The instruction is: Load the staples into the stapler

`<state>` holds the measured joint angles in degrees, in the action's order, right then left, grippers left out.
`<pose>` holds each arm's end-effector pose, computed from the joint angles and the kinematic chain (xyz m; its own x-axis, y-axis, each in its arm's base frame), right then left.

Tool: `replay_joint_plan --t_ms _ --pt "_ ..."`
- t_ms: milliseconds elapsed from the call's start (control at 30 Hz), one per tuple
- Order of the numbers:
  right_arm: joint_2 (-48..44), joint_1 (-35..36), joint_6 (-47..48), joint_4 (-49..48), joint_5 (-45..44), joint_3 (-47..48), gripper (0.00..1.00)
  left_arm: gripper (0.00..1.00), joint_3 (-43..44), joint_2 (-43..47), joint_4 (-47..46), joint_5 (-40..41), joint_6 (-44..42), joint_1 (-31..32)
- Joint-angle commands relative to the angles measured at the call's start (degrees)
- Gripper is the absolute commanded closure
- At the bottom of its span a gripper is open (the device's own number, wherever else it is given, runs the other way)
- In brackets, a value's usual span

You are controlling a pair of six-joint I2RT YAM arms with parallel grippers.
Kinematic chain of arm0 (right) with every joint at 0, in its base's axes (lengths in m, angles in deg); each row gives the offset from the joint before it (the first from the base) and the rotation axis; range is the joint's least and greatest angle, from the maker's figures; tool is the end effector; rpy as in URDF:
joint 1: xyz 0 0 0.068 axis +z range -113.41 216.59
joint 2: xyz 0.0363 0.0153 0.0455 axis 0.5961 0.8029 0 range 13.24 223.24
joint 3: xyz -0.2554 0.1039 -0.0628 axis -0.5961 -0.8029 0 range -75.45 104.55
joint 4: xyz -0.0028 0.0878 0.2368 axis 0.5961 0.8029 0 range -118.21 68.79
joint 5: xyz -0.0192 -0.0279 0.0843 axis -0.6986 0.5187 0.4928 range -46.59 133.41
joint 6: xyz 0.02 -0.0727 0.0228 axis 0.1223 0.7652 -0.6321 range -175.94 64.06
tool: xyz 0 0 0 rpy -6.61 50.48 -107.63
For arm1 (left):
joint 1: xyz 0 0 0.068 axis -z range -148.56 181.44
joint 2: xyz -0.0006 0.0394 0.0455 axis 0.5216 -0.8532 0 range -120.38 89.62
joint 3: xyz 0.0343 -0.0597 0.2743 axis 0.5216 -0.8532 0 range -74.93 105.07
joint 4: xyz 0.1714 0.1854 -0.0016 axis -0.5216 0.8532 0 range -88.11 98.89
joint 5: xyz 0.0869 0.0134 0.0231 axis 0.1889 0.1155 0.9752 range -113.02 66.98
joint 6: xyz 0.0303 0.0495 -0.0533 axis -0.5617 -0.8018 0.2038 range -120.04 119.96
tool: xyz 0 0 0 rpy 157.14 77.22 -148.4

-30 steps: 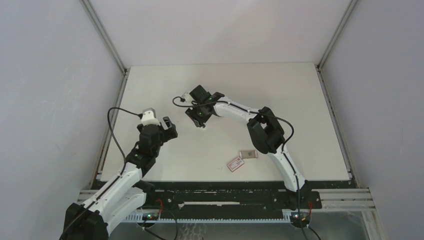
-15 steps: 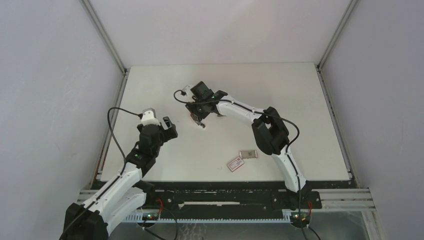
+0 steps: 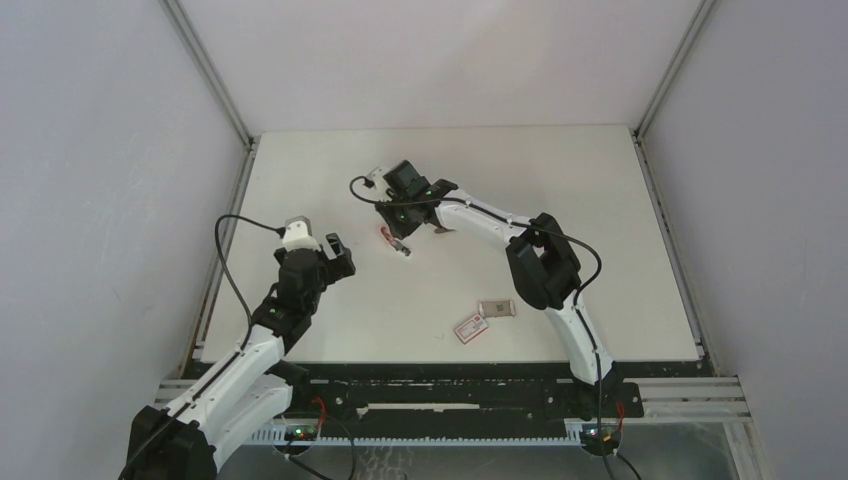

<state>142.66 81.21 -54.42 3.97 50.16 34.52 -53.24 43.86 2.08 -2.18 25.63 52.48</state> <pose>0.3672 0.3736 0.1929 -0.5380 -0.5679 -0.6229 -0.7639 0.6409 0.0755 0.1888 -0.0469 0.2124 -0.3598 -0.2953 -0.8851 -0.1364 0.9550 -0.2632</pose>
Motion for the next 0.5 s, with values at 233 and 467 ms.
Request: replay_joint_plan --t_ms 233,467 --pt "-0.1 -0.1 -0.5 0.1 2.0 0.2 0.82 0.06 0.6 0.5 -1.8 0.5 -1.2 0.0" --pt "0.6 -0.2 -0.5 0.6 1.8 0.1 0.83 0.06 0.6 0.5 -1.8 0.5 -1.1 0.0"
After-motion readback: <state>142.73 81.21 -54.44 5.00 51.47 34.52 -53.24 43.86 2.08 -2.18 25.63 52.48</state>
